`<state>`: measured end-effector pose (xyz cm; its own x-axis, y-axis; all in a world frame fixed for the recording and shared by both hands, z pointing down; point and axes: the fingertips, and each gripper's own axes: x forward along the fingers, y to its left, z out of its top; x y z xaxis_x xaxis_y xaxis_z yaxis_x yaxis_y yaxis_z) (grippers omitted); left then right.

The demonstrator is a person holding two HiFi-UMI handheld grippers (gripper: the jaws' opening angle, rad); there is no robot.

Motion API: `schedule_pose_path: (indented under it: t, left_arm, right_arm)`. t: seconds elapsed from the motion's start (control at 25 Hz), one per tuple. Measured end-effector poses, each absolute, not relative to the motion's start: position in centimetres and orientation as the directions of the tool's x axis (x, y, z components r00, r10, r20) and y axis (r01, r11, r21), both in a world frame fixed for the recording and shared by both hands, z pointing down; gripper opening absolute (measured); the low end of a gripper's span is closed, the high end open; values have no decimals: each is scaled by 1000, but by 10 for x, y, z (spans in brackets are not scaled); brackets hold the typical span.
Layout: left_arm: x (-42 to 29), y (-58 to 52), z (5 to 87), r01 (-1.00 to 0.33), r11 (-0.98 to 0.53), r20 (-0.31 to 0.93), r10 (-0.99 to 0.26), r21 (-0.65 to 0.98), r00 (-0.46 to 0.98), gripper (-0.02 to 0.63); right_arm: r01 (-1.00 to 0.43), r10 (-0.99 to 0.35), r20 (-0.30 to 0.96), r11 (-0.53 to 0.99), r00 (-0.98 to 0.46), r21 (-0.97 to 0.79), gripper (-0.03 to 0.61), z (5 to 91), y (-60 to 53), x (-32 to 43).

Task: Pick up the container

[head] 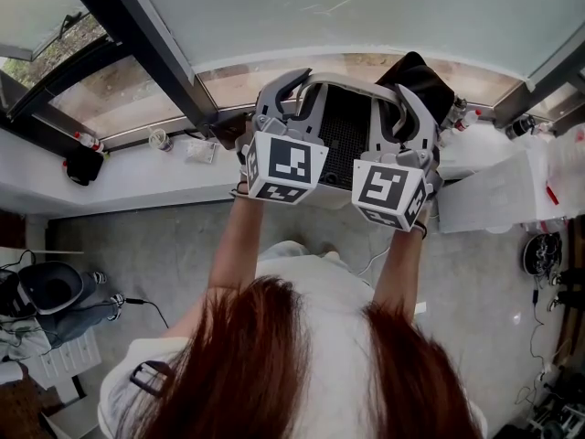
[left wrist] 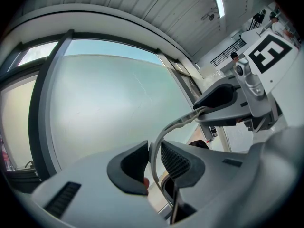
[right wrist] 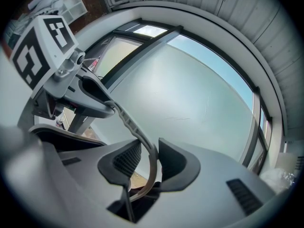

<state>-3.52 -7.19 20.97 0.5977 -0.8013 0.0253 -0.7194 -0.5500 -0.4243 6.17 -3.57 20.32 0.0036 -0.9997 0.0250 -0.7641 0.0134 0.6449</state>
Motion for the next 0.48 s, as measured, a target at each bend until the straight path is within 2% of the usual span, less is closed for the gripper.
schedule_pose_path:
  t: [0.48]
  left_arm:
    - [-34,-82,213,-716,-557,34,-798,-420,601,94]
  right_arm:
    - [-758,-999,40,19,9,652,124,208,-46,63]
